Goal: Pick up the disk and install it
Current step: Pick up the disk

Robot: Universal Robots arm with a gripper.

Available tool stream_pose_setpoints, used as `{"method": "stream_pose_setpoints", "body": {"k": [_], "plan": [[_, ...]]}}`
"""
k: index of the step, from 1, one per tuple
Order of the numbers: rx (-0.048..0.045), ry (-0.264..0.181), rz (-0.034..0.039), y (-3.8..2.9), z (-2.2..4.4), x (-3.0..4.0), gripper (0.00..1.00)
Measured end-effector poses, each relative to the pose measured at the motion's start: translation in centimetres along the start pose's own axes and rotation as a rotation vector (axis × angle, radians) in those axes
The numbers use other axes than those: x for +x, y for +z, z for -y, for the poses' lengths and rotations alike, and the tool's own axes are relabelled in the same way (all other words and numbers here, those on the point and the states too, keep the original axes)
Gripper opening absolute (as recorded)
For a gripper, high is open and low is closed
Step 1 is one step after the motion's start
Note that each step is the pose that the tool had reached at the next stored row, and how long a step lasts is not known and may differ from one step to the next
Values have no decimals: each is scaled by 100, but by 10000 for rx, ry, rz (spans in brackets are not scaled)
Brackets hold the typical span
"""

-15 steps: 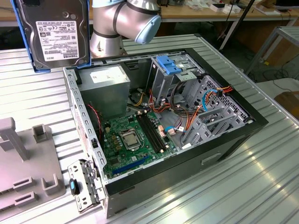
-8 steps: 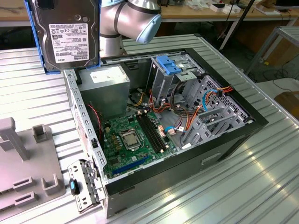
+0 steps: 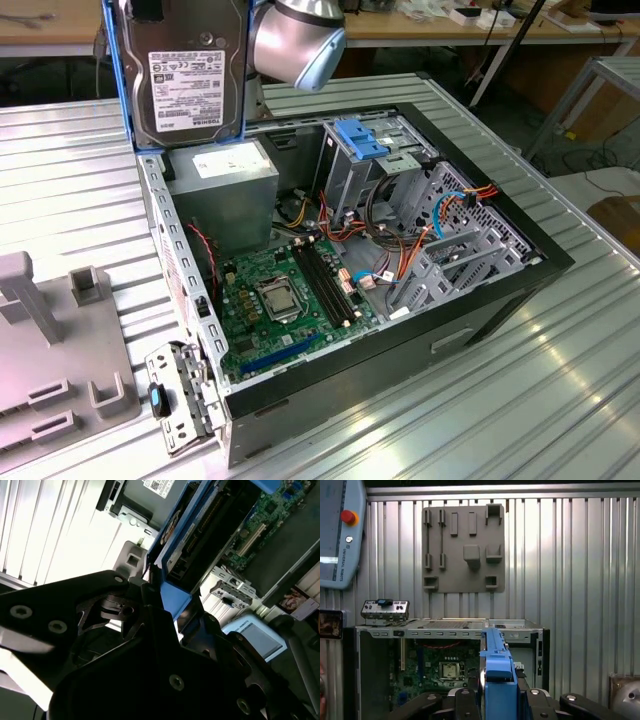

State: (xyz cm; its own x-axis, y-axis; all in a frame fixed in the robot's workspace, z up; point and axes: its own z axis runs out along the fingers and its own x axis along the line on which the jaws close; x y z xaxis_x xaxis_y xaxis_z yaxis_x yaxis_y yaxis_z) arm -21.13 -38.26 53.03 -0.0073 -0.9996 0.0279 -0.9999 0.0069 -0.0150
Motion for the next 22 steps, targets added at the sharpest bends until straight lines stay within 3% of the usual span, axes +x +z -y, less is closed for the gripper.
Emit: {"method": "stream_pose_setpoints", "body": {"k": [1, 4, 5, 9, 10, 12, 19, 20, 22], "plan": [[-1, 2, 114, 1, 10, 16, 37], [-1, 4, 332, 8, 28, 74, 37], [-1, 5, 378, 10, 36, 94, 37], [-3, 5, 384, 17, 67, 148, 37], [-4, 6, 478, 21, 86, 165, 37], [-2, 8, 591, 27, 121, 174, 37], [-3, 34, 594, 51, 331, 180, 37], [-4, 33, 594, 59, 421, 179, 37], [-4, 34, 593, 67, 528, 178, 37]]}}
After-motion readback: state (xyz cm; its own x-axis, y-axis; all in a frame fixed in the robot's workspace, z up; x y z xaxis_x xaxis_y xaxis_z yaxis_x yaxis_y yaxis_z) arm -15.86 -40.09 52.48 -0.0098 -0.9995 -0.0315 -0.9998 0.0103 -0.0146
